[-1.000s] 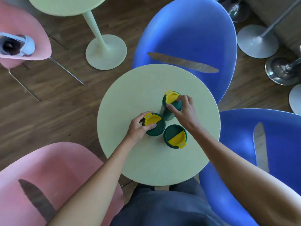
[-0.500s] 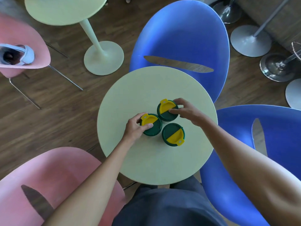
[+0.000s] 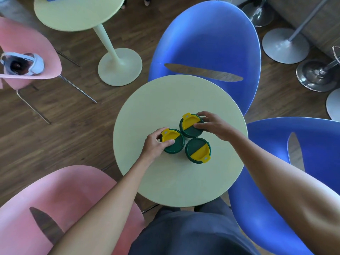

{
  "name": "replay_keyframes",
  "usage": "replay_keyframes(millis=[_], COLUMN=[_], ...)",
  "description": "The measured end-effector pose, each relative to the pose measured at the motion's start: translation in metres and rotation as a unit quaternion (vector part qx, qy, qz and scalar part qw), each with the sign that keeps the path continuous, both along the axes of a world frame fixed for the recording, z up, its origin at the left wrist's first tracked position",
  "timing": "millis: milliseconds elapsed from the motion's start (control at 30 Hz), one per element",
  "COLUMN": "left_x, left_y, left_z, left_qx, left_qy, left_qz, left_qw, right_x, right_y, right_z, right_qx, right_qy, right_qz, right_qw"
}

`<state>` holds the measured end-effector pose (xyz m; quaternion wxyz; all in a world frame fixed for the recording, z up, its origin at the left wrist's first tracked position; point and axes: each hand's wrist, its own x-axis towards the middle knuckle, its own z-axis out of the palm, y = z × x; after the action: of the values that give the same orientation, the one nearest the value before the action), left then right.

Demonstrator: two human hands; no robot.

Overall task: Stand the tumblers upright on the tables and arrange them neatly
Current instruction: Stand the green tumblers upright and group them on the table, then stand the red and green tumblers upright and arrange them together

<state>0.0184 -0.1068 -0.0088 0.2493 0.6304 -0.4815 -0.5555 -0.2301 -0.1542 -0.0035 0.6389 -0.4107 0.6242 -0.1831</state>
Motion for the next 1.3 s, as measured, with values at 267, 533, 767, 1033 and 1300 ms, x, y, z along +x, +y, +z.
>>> replay_keyframes(millis=[267,533,767,1033,1300], left_x=[-0.002,-0.008,-0.060,-0.212,-0.396], left_y=[-0.001,-0.007,-0.014,0.032,0.165], left_z=[0.002,0.011,0.050,0.086,0.110], left_qx=[0.019,-0.019,-0.337,-0.375,-0.388], left_qy=[0.002,-0.111,-0.254,-0.199,-0.141], left_qz=[-0.014,0.001,-0.129,-0.308,-0.440], left_qw=[1.000,0.994,0.897,0.851,0.797], right_x=[0.001,0.007,-0.009,-0.099,-0.242], right_y=[0.001,0.023,0.083,0.189,0.360], right_z=[-0.002,0.014,0.056,0.085,0.105], right_qx=[-0.025,-0.088,-0.161,-0.158,-0.159], right_qy=[0.034,0.118,0.191,0.203,0.228], right_qz=[0.002,-0.076,-0.229,-0.373,-0.513], right_qw=[0.999,0.986,0.941,0.891,0.812])
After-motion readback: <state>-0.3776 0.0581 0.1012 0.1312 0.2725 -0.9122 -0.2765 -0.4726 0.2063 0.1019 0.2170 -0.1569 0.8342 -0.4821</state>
